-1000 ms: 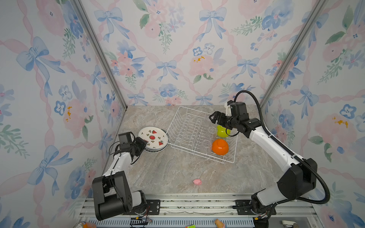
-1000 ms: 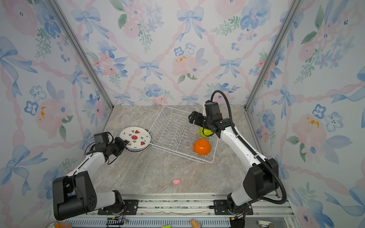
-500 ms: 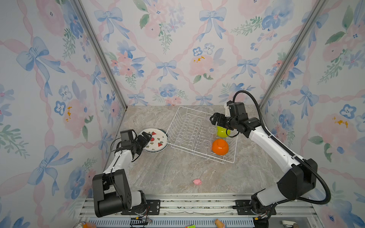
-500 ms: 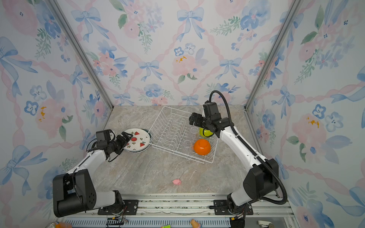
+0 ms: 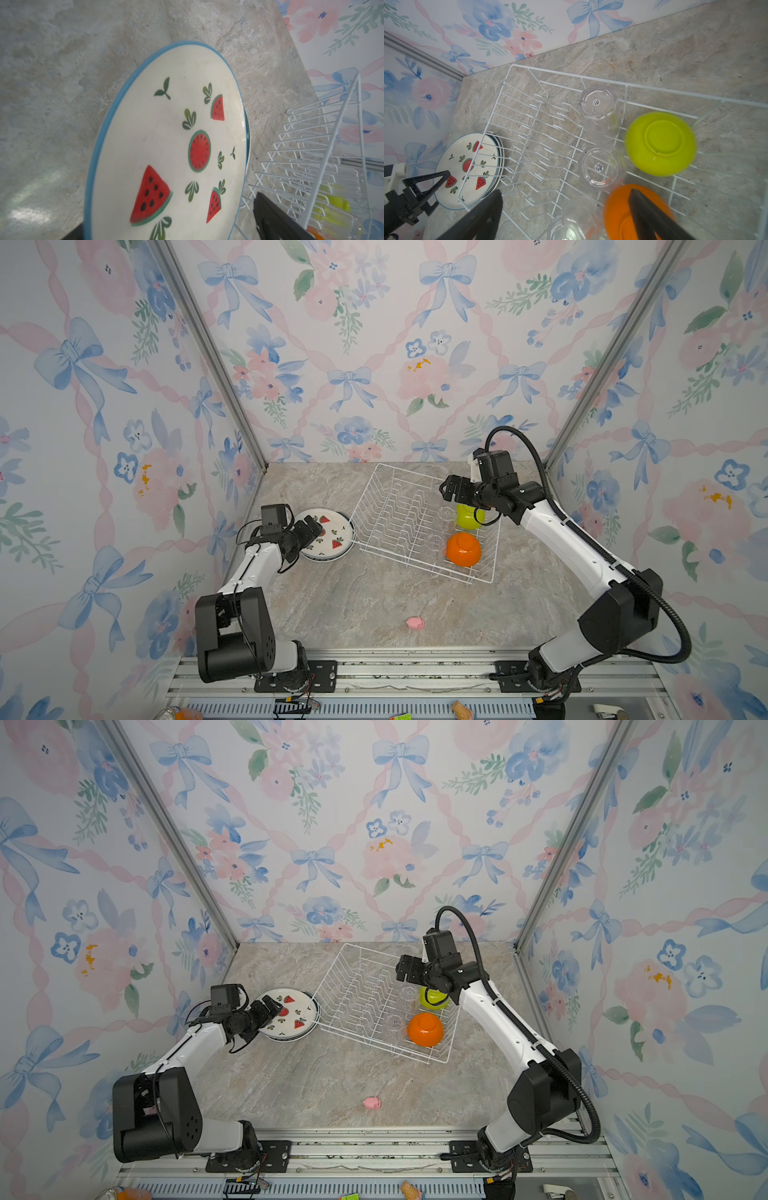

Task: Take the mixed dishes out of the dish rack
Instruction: 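Open the left gripper off the stack while the right moves over the rack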

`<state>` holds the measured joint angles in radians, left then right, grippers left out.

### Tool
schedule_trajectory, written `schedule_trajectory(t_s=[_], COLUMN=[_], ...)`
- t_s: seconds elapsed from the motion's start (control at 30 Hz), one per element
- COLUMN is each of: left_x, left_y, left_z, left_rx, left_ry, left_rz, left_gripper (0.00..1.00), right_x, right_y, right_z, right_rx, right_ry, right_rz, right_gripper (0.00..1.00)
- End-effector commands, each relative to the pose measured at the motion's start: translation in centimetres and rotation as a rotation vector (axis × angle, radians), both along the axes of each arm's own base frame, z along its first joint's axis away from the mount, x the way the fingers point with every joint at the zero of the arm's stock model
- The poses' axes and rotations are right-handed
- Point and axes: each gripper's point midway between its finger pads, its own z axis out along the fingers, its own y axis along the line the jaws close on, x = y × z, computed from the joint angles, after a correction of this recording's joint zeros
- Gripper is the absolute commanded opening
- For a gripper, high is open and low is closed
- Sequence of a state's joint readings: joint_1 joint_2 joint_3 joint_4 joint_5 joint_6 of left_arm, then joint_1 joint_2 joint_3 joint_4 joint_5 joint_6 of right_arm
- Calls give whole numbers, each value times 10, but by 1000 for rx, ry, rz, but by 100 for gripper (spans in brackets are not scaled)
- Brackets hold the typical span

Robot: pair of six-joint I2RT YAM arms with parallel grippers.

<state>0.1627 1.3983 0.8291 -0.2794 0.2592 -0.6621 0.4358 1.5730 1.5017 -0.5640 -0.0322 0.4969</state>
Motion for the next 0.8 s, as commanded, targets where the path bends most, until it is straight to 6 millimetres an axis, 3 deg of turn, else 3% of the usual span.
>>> schedule_trajectory(t_s=[0.0,0.17,0.77], left_x=[7,3,3], left_y=[3,12,13], left_z=[10,8,29], left_rx=[64,134,378], left_ry=[-16,39,96], left_rz=[-25,35,37], left_gripper=[98,98,98], right_x=[-2,-2,-4], right_y=[-1,0,-1], right_z=[0,-1,-15], right_rx=[-78,-115,-246], right_ry=[1,6,20], right_rz=[11,25,76], right_gripper=[97,97,97])
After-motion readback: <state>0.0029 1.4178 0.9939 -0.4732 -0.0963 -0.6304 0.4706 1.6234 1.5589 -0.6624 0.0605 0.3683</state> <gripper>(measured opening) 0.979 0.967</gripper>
